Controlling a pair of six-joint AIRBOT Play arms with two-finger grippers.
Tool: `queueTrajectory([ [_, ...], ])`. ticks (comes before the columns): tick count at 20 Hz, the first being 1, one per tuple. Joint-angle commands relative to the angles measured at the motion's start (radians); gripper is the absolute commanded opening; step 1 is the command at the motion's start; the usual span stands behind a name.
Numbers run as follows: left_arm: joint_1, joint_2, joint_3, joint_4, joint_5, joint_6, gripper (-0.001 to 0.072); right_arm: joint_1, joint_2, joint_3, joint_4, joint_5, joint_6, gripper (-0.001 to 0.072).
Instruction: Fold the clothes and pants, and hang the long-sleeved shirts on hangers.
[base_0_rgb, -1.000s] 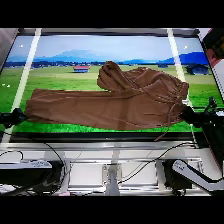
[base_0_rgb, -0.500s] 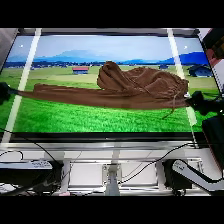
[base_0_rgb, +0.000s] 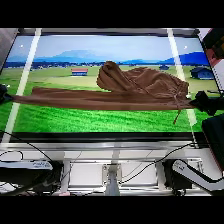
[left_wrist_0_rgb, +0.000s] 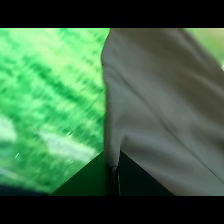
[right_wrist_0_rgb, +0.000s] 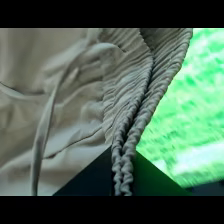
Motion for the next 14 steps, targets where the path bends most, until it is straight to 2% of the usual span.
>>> queueTrajectory([
  [1,-0.003,-0.022,-0.031,0.137,-0.07,-0.026,0.0011,0.0,-0.002,-0.064,-0.072,0.05,0.002,0.004],
  [6,-0.03,-0.05,-0.113,0.187,-0.083,-0.027,0.001,0.0,-0.002,-0.223,-0.082,0.046,0.002,0.004],
  [9,-0.041,-0.061,-0.139,0.295,-0.096,-0.059,0.0011,0.0,-0.002,-0.238,-0.101,0.018,0.002,0.004],
  [14,-0.04,-0.065,-0.153,0.299,-0.107,-0.099,0.0011,0.0,-0.002,-0.238,-0.105,-0.002,0.028,0.004],
])
